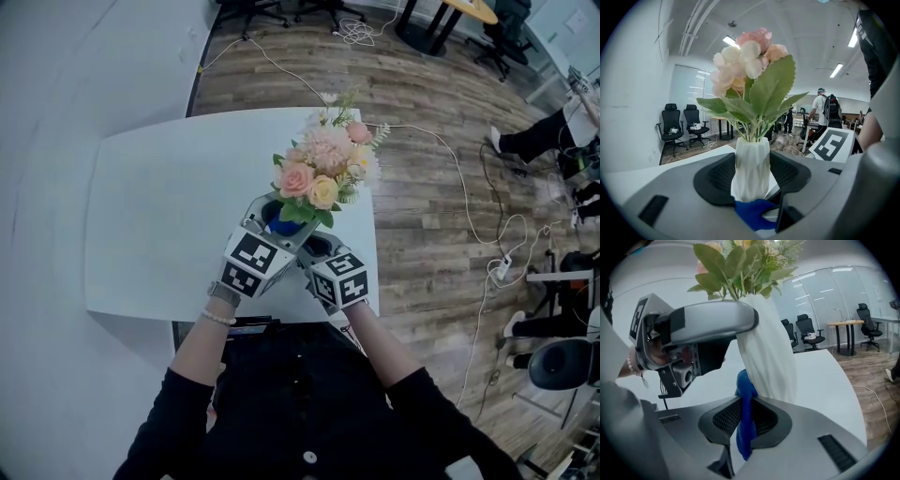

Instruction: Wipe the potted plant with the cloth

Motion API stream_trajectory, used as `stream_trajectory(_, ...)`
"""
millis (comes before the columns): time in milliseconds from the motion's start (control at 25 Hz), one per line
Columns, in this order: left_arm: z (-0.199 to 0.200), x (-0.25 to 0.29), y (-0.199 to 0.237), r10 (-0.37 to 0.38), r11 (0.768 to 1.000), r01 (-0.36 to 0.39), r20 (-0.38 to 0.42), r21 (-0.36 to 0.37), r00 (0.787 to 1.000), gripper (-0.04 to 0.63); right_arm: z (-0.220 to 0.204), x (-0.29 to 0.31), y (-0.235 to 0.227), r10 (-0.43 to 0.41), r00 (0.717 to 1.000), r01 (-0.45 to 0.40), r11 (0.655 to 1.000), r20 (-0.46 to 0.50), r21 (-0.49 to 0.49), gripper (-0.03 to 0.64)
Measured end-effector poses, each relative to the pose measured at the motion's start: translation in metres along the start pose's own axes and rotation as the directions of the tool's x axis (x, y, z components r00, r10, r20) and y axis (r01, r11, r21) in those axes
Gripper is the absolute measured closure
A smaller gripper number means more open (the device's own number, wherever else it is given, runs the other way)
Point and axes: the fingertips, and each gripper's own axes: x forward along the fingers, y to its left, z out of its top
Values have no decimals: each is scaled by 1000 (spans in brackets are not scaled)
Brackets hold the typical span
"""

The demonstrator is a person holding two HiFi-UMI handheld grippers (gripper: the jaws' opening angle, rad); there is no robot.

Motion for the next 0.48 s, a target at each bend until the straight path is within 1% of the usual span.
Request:
stream_trajectory(280, -7, 0, -1, -7, 1000, 6, -20, -8, 1000, 354, -28, 1, -21, -38, 995, 37, 999, -90, -7, 543)
stream_trajectory(480, -3, 0, 0, 0, 1000, 0, -9, -7, 1000, 354, -41, -15, -40, -69, 991, 71, 997, -115, 12, 543)
